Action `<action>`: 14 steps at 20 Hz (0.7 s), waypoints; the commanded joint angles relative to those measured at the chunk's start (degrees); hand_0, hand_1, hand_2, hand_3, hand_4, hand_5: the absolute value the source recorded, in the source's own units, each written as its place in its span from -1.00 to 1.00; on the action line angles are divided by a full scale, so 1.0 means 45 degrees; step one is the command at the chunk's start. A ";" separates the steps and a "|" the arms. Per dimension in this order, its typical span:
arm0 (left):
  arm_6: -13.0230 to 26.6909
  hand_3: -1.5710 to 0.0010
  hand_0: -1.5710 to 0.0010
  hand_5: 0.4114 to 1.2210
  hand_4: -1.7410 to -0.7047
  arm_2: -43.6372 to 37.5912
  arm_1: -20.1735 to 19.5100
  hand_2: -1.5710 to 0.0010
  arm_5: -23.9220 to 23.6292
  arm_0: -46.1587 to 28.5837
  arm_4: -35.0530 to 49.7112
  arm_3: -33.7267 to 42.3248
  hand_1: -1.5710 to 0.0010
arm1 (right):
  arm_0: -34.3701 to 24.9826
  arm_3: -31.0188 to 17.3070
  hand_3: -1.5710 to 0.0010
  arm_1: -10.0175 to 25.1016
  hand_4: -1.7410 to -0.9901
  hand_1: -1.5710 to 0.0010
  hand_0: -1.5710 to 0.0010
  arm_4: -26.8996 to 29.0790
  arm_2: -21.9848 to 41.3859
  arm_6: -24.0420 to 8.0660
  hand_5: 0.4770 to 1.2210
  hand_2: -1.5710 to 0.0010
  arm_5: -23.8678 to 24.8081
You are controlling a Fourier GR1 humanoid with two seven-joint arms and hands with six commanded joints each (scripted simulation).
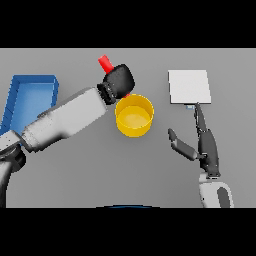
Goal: Pick up the red beaker and tilt it to pour out 1 green nut into yellow bowl. Pick up the yellow bowl and place it on the metallic measuring scale.
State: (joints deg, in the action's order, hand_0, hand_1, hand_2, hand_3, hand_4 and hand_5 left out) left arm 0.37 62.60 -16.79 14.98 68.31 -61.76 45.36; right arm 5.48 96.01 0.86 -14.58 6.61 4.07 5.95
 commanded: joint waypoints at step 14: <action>-0.1447 -1.00 -1.00 1.00 -0.98 0.2608 0.0438 -1.00 0.0304 0.2406 -0.1061 -0.1108 -1.00 | 0.0003 -0.0187 1.00 -0.0142 0.42 1.00 1.00 -0.0725 0.0288 0.0097 -0.69 1.00 0.0410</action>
State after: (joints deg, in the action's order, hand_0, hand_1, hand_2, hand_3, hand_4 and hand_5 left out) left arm -6.12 74.32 -14.85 16.40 79.21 -66.43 40.38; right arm 5.48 95.16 0.19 -17.84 7.92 4.48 7.78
